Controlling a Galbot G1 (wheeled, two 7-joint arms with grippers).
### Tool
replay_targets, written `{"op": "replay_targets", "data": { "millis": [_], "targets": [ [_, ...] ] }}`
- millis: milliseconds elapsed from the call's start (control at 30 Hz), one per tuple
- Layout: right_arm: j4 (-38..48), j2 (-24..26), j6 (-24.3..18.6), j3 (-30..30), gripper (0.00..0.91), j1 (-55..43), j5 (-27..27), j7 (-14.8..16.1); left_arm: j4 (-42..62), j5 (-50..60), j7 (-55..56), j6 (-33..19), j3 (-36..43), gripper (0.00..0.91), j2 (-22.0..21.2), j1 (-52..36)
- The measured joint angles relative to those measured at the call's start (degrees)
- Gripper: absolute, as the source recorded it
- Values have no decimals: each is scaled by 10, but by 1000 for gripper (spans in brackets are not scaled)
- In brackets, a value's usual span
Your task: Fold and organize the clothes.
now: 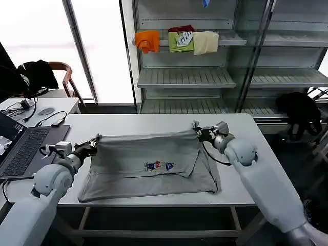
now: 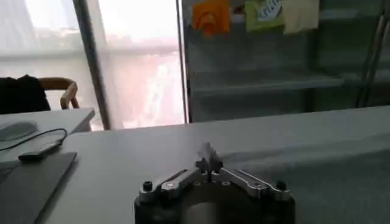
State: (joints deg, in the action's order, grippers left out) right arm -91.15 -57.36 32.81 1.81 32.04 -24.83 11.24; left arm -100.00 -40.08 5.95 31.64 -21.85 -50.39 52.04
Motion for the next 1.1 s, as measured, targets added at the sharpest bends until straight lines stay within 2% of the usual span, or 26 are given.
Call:
{"op": "replay_targets", "data": {
  "millis": [433,733,800,833,867,1100],
  "targets": [
    [-128,59,0,27,0,100,-9,-3,-93,13,15,7,-41,20,3,96],
    [-178,84,-6,46,0,158,-3,-4,-122,20,20,9,-58,20,0,144],
    [-183,86,-8,48,0,168,-2,-5,-124,24,21,9,-58,464,-3,150],
    [-185,86,-8,49,0,174,-1,-6,-124,26,23,9,-58,836,-4,152],
    [-186,86,-9,50,0,179,1,-8,-125,28,24,9,-58,907,-6,155],
    [-187,81,-13,51,0,212,7,-33,-130,49,30,9,-53,907,-16,182]
  ]
}}
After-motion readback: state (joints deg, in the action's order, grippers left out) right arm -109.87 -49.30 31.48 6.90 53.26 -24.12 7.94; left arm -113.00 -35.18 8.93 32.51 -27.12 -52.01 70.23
